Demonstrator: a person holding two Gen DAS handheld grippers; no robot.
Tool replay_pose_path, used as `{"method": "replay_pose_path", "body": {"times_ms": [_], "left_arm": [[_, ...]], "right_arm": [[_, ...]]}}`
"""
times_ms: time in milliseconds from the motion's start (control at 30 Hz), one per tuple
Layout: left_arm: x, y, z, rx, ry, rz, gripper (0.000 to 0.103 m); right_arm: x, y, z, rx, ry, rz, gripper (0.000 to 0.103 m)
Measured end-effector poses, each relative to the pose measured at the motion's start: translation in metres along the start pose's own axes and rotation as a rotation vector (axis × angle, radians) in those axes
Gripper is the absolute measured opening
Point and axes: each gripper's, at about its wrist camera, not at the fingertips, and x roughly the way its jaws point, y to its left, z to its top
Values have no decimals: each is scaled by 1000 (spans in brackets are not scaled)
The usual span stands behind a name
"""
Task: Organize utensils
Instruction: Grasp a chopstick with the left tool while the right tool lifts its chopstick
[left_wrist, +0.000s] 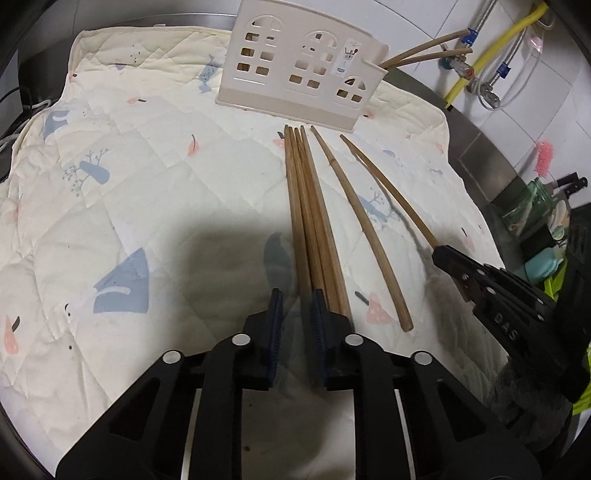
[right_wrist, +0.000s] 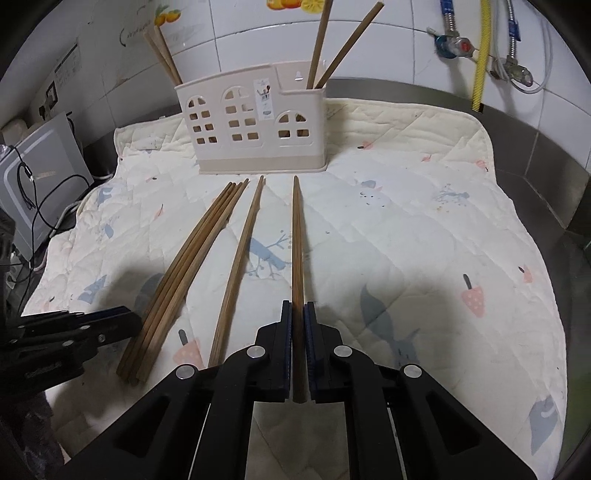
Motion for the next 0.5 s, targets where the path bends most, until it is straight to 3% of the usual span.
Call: {"method": "replay_pose_path", "body": {"times_ms": [200, 500], "left_arm": [[5, -5, 5, -2, -2, 46, 11], [14, -24, 4, 56, -14, 180, 11]], "right_arm": [[-5, -6, -2, 12, -11, 5, 7], [-6, -7, -4, 20, -12, 7, 7]]}}
